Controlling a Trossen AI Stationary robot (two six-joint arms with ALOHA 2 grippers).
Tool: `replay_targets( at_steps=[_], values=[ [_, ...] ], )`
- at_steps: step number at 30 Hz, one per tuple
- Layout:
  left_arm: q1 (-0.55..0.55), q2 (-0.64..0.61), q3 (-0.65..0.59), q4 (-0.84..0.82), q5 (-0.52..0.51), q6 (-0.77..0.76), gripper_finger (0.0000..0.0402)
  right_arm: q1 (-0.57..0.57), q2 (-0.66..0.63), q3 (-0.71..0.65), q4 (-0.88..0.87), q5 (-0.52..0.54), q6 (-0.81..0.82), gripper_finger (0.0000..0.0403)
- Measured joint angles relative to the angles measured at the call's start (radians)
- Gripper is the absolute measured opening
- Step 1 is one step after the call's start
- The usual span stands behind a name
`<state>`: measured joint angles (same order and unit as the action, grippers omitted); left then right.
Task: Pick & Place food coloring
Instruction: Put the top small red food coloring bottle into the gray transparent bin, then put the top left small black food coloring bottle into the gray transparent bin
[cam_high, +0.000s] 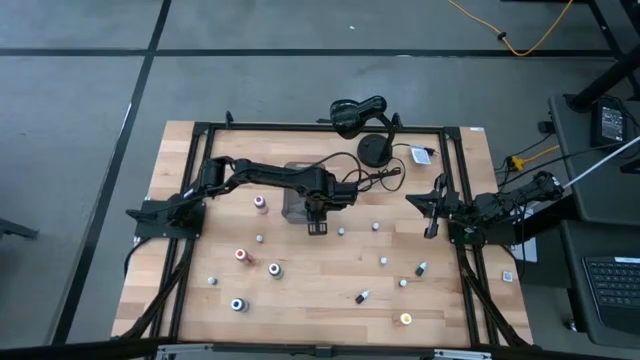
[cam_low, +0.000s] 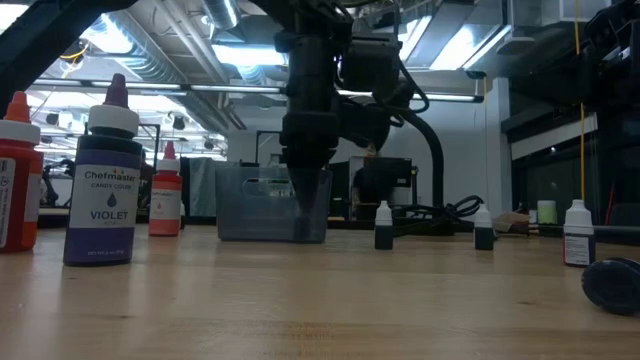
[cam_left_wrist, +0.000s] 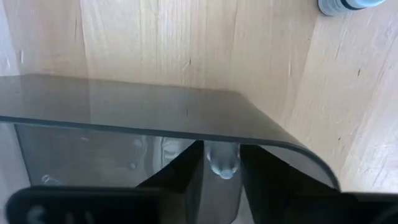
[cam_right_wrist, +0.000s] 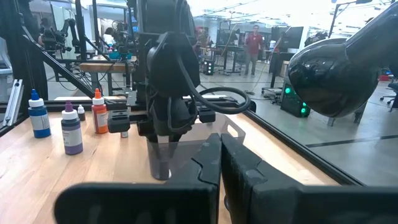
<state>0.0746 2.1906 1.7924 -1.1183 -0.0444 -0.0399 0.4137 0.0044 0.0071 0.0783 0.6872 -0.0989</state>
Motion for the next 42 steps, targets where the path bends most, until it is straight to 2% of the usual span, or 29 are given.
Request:
replay_targets(
  at_steps=[7,10,14,32,42],
  values=[
    [0.005,0.000,0.000,0.004,-0.011,-0.002,0.0179,0.000,0.000,0.000,0.000,0.000,0.000,0.0015],
    [0.007,-0.002,0.000,0.002,0.017,-0.002,0.0207,0.000,0.000,0.000,0.000,0.000,0.000,0.0015],
    [0.012,-0.031,0.003,-0.005,0.027,0.001,0.0231,0.000,0.000,0.000,0.000,0.000,0.000,0.0015],
    [0.021,-0.250,-0.024,-0.071,0.043,0.014,0.0232,0.000,0.000,0.000,0.000,0.000,0.000,0.0015],
    [0.088,-0.483,-0.326,0.044,0.026,-0.064,0.0228,0.000,0.000,0.000,0.000,0.000,0.000,0.0015]
  ],
)
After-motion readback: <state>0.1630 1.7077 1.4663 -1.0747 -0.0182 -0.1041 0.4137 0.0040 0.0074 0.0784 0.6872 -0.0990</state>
